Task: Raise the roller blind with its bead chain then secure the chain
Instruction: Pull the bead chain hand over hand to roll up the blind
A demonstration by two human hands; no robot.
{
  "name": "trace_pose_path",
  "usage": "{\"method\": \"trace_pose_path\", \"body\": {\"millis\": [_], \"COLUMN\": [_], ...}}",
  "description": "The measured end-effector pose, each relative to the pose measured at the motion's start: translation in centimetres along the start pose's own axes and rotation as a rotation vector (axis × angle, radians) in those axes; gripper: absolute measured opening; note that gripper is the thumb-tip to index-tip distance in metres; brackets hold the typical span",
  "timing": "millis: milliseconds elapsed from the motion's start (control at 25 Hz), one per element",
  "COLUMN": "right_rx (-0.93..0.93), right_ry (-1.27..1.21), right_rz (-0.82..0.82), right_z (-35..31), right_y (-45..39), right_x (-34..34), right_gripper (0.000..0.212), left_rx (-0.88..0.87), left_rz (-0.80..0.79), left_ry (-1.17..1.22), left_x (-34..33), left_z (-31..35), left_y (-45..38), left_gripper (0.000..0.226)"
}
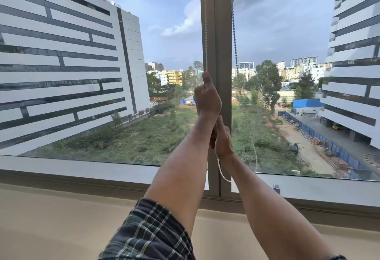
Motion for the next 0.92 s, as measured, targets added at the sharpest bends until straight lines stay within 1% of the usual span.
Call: {"method": "trace_pose_path", "body": {"millis": [80,120,200,280,360,440,560,640,720,800,880,920], "right_rx": [-0.026,-0.015,0.018,0.051,0.056,0.005,-0.050,-0.044,0.007,0.108,0.186,0.200], "right_ry": [-0.001,0.008,0.019,-0.017,-0.070,-0.126,-0.175,-0.179,-0.124,-0.070,-0.059,-0.054], "right_rz": [0.023,0.044,0.095,0.114,0.116,0.086,0.007,0.000,0.071,0.146,0.167,0.167], "right_z": [-1.2,-2.4,-5.4,-8.4,-10.6,-11.8,-12.3,-11.7,-10.8,-9.6,-8.6,-8.4], "right_y": [-1.9,-2.9,-4.7,-6.3,-7.3,-7.7,-7.3,-6.8,-6.3,-5.6,-4.9,-4.6], "right_x": [0.8,1.2,1.7,1.5,0.6,-0.9,-2.7,-3.3,-3.4,-3.2,-3.2,-3.4], "right_gripper": [0.068,0.064,0.047,0.040,0.043,0.049,0.055,0.055,0.050,0.048,0.048,0.048], "left_rx": [-0.010,-0.004,0.016,0.049,0.083,0.091,0.108,0.123,0.133,0.142,0.162,0.186], "left_rz": [0.023,0.019,0.010,0.011,0.005,-0.016,-0.060,-0.073,-0.096,-0.123,-0.164,-0.187], "left_ry": [-0.034,-0.050,-0.095,-0.148,-0.180,-0.187,-0.196,-0.206,-0.222,-0.231,-0.211,-0.207], "left_x": [0.6,1.0,1.7,2.3,2.4,2.4,2.5,2.8,3.1,3.4,3.5,3.6], "left_z": [-0.2,-0.3,-1.2,-2.5,-4.0,-5.4,-6.6,-7.0,-7.5,-8.4,-9.4,-9.7], "left_y": [-0.2,-0.1,0.4,1.6,3.1,4.6,6.7,8.0,9.0,9.4,9.6,9.6], "left_gripper": [0.071,0.071,0.071,0.071,0.071,0.071,0.069,0.069,0.069,0.068,0.064,0.059]}}
Point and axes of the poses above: each hand's wrist, its own y-axis away from the middle knuckle, its own x-axis out of the back of the hand, z = x × y, the point moved 1 cm from there along -y, towards the middle knuckle, and after that the axes turned 4 degrees about z, right-handed, at the moved point
